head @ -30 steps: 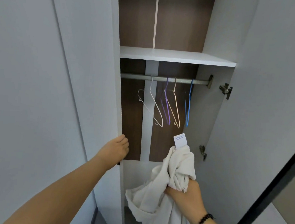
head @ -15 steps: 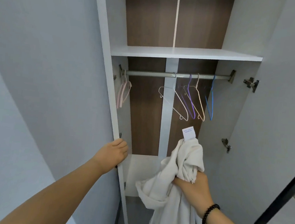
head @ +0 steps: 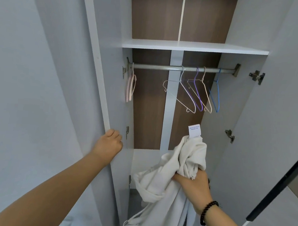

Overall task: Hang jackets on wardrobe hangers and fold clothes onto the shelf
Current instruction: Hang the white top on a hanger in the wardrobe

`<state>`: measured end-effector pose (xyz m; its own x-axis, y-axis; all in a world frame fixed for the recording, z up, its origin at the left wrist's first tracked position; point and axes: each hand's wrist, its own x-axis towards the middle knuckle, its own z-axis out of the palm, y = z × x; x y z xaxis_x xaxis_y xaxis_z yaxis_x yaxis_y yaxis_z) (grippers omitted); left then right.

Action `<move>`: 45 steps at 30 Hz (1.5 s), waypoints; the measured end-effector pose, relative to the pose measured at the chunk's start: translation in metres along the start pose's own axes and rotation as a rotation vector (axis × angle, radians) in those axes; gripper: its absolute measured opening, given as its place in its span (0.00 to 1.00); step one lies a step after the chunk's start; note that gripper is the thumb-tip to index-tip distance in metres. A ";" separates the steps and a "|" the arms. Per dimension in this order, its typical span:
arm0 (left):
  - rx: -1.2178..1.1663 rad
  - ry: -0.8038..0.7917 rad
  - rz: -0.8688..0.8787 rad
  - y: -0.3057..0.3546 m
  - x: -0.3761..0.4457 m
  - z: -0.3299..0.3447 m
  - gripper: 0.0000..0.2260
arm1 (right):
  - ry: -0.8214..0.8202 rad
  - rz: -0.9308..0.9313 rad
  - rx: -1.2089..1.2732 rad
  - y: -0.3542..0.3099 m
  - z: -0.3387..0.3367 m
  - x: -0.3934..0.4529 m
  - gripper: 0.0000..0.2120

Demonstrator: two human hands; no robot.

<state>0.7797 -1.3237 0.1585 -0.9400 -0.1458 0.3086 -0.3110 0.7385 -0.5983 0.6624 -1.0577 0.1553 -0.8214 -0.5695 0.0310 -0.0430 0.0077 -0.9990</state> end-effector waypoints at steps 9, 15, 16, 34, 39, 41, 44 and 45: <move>-1.164 -0.395 -0.728 0.090 -0.006 -0.047 0.07 | 0.070 0.042 0.083 -0.003 -0.006 0.003 0.17; -1.870 -0.085 -1.326 0.165 -0.012 -0.068 0.08 | 0.137 0.061 0.113 -0.009 -0.039 0.010 0.14; -1.901 -0.107 -1.327 0.171 -0.009 -0.066 0.07 | 0.149 0.064 0.110 -0.010 -0.046 0.011 0.14; -1.911 -0.305 -0.507 0.265 0.161 -0.124 0.11 | 0.121 0.174 0.426 -0.037 -0.232 0.073 0.15; -1.874 -0.103 -0.837 0.271 0.187 -0.147 0.17 | 0.145 0.174 0.297 -0.033 -0.272 0.090 0.14; -1.961 -0.079 -0.958 0.272 0.196 -0.153 0.17 | 0.171 0.127 0.155 -0.030 -0.284 0.096 0.14; -1.989 0.012 -1.019 0.264 0.210 -0.160 0.14 | 0.246 0.074 -0.056 -0.018 -0.299 0.106 0.10; -1.965 0.046 -1.005 0.261 0.215 -0.164 0.14 | 0.268 0.069 -0.113 -0.012 -0.304 0.110 0.07</move>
<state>0.5193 -1.0545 0.1906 -0.5940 -0.8042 -0.0225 -0.0290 -0.0065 0.9996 0.3996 -0.8712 0.1805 -0.9448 -0.3273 -0.0152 -0.0321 0.1386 -0.9898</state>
